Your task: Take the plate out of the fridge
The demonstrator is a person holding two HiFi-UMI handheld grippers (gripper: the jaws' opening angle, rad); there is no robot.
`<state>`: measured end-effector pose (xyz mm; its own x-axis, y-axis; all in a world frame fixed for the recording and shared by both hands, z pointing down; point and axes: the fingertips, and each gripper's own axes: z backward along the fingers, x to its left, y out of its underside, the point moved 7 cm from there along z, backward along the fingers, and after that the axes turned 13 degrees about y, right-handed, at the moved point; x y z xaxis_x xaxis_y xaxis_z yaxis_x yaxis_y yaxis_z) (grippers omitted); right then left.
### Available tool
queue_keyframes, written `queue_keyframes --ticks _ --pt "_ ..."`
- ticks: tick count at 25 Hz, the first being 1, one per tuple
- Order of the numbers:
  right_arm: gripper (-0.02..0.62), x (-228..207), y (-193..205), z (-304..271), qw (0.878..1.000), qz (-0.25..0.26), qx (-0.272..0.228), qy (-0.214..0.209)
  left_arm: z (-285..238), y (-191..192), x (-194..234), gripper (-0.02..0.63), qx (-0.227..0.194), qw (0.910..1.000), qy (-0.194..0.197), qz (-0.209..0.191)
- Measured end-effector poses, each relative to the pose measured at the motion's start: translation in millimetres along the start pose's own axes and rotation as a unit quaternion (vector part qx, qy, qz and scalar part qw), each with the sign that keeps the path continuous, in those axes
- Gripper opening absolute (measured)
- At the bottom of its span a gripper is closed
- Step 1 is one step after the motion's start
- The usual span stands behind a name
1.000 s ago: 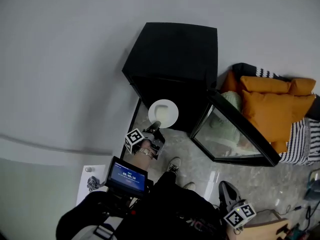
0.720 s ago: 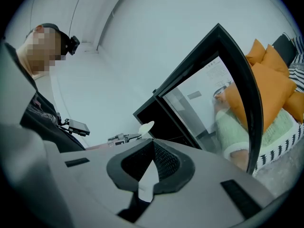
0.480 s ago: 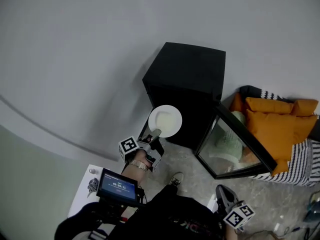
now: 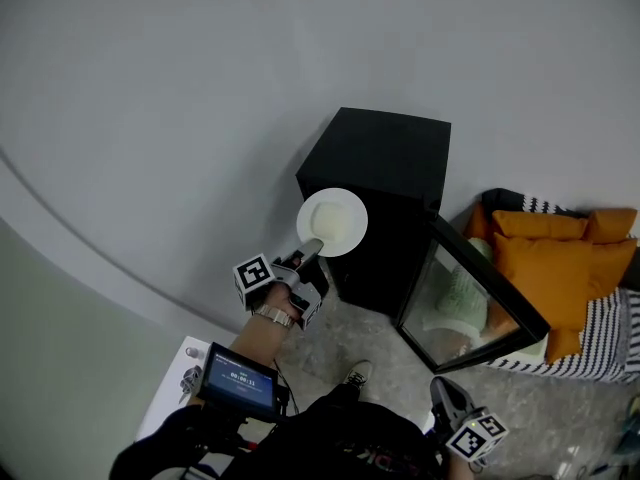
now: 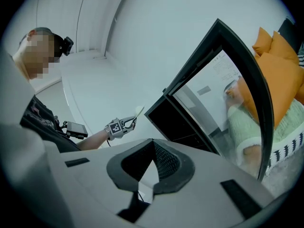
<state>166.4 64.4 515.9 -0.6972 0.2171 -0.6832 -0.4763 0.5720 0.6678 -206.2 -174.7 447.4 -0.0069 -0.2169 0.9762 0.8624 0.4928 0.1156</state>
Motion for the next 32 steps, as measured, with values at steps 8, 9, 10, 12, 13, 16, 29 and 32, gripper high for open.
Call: queue_keyframes --ticks 8,9,10,12,13,16,29,32 --pt "0.003 -3 0 21 0.999 -0.019 -0.038 0.028 -71 -19 -38 0.014 0.018 0.9988 0.018 -0.042" --pt "0.003 -5 0 23 0.998 -0.024 -0.046 0.033 -82 -21 -41 0.014 0.017 0.9987 0.018 -0.045" --pt "0.003 -7 0 26 0.997 -0.029 -0.054 0.039 -92 -22 -42 0.014 0.016 0.9986 0.016 -0.048" --pt "0.003 -12 -1 31 0.995 -0.042 -0.070 0.051 -111 -29 -38 0.014 0.016 0.9983 0.004 -0.056" --pt "0.003 -14 -1 33 0.994 -0.048 -0.078 0.056 -119 -33 -32 0.014 0.017 0.9979 -0.006 -0.062" --pt "0.003 -16 -2 36 0.991 -0.058 -0.099 0.065 -144 -43 -20 0.014 0.019 0.9962 -0.036 -0.077" --pt "0.003 -24 -16 43 0.975 -0.075 -0.168 0.122 -209 -59 4 0.020 0.023 0.9891 -0.110 -0.095" --pt "0.003 -25 -14 41 0.974 -0.079 -0.172 0.126 -215 -60 8 0.020 0.028 0.9872 -0.121 -0.101"
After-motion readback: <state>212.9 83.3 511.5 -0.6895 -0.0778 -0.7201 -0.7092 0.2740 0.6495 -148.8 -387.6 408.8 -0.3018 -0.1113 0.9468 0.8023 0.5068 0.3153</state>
